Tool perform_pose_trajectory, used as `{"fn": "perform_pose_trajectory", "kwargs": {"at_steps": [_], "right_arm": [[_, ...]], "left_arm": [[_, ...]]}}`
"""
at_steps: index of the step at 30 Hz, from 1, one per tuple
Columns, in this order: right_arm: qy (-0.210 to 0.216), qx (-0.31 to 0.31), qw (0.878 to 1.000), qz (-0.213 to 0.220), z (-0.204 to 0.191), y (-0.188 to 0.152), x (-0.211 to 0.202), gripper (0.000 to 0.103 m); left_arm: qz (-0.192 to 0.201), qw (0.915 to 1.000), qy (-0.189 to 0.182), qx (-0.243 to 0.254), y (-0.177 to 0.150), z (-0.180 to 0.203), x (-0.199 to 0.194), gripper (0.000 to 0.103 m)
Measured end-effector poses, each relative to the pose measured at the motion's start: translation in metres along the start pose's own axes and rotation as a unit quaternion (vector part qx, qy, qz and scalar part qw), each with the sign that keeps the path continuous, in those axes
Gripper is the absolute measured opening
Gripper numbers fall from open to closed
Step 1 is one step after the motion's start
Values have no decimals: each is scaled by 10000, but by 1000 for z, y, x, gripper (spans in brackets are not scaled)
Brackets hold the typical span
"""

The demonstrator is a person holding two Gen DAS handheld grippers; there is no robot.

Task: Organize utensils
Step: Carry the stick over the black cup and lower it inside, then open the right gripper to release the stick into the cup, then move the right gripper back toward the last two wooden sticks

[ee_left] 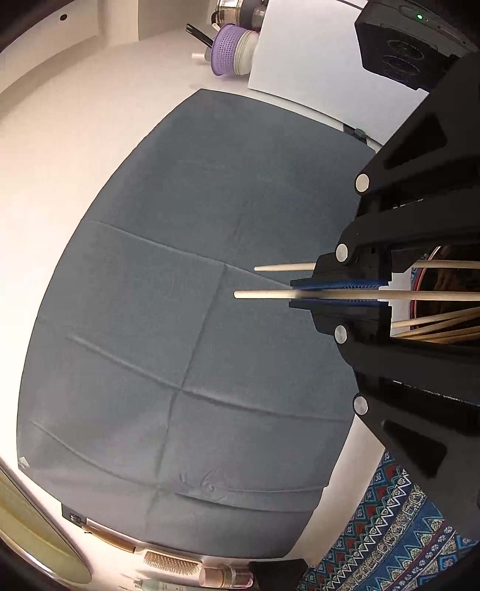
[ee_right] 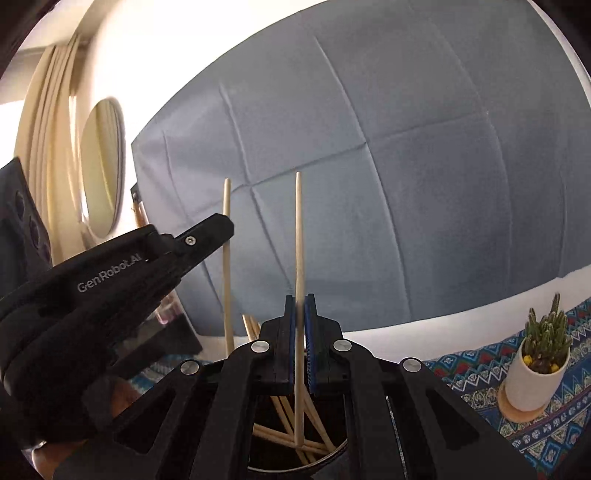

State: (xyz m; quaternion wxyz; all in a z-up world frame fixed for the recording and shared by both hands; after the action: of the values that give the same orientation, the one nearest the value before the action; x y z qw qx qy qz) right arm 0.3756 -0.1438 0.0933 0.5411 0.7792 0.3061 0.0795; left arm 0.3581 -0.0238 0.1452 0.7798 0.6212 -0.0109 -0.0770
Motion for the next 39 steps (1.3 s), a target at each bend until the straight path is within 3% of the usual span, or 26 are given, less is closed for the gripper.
{"fn": "perform_pose_trajectory", "kwargs": {"at_steps": [9, 20, 22, 24, 25, 26, 27, 28, 32, 35, 37, 39], "right_arm": [[-42, -255, 9994, -230, 11, -21, -7, 5], [-152, -216, 9994, -213, 19, -24, -21, 8], [-167, -115, 9996, -182, 22, -24, -24, 9], [-228, 15, 9997, -110, 26, -23, -28, 9], [-288, 93, 9995, -68, 28, -22, -30, 10], [-368, 170, 9992, -11, 29, -21, -31, 12], [-488, 236, 9985, 75, 32, -19, -34, 25], [-694, 291, 9970, 186, 34, -18, -38, 40], [-955, 549, 9930, 435, 39, -10, -49, 53], [-1078, 608, 9913, 455, 42, -7, -56, 68], [-1140, 566, 9912, 366, 42, -7, -59, 83], [-1203, 511, 9913, 169, 41, -9, -61, 86]], "left_arm": [[-244, 9996, -59, 128, -29, -12, 1, 5], [-290, 9993, -86, 203, -30, -11, -12, 5], [-248, 9996, -39, 114, -27, -14, -16, 15], [-206, 9998, 18, 23, -20, -17, -19, 40], [-154, 9999, 54, -1, -16, -17, -22, 46], [-95, 9999, 104, -16, -11, -18, -25, 58], [-46, 9999, 164, -32, -7, -18, -28, 69], [1, 9998, 175, -49, -2, -18, -31, 72], [71, 9995, 302, -28, 13, -21, -41, 97], [46, 9994, 329, 21, 20, -27, -49, 97], [-113, 9991, 379, 142, 21, -30, -51, 97], [-225, 9984, 437, 278, 21, -33, -55, 97]]}}
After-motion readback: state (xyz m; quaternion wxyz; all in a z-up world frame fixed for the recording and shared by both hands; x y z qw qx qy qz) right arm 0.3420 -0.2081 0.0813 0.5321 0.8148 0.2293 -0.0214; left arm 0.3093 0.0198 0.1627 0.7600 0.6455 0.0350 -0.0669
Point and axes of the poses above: each gripper's, at about its wrist camera, not at the fingertips, and x roughly the way its jaws point, z to its right, y to its top, the point moved 7 cm from there along x, roughly the way its jaws point, and after that the axes turned 6 degrees about x, right-handed, at the moved point
